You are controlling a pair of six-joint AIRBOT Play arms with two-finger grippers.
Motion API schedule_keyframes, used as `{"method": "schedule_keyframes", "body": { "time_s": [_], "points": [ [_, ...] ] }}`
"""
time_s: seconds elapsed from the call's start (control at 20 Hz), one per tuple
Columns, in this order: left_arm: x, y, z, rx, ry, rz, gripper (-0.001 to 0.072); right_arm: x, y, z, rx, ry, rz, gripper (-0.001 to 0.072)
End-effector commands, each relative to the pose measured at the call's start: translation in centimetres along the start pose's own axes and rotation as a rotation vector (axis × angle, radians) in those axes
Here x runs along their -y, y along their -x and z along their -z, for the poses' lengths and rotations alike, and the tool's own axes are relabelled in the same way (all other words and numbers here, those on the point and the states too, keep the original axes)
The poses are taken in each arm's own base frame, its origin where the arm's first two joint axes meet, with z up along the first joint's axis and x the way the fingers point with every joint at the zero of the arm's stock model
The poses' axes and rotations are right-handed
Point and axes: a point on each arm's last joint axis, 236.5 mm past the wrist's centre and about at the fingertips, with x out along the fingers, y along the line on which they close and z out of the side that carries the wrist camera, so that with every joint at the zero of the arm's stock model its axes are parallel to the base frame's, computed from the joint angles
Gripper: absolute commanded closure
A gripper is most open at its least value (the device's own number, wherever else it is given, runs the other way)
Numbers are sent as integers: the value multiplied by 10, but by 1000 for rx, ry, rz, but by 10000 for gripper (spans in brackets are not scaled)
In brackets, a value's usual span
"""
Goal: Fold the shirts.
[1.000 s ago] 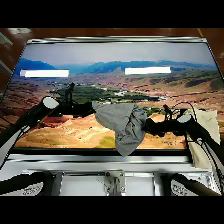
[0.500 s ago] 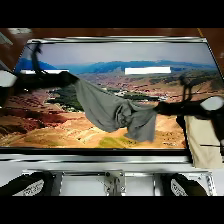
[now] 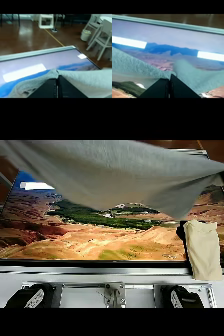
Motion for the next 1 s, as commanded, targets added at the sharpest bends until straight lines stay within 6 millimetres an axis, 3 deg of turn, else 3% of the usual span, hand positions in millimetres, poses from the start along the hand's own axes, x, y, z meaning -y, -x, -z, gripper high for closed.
{"method": "schedule_keyframes", "body": {
  "time_s": [0.0,0.1,0.2,0.35,0.5,0.6,0.75,0.95],
  "points": [
    [-11,41,-3,-22,-109,-175,675,-11,38,2,-33,20,27,653],
    [-22,43,9,-73,-119,-217,675,-16,38,30,-153,-29,2,653],
    [-42,36,34,-167,-104,-251,675,-19,33,71,-345,-128,-25,653],
    [-91,15,100,-359,-37,-318,675,-15,14,145,-636,-253,-50,653],
    [-125,-9,180,-541,83,-315,675,-5,-30,218,-755,-370,-53,653],
    [-146,-24,231,-656,161,-311,675,9,-70,256,-712,-439,-16,653],
    [-174,-51,294,-793,277,-291,675,21,-127,286,-614,-552,-9,653],
    [-188,-100,362,-853,501,-205,675,46,-194,312,-563,-674,14,653]
  ]
}}
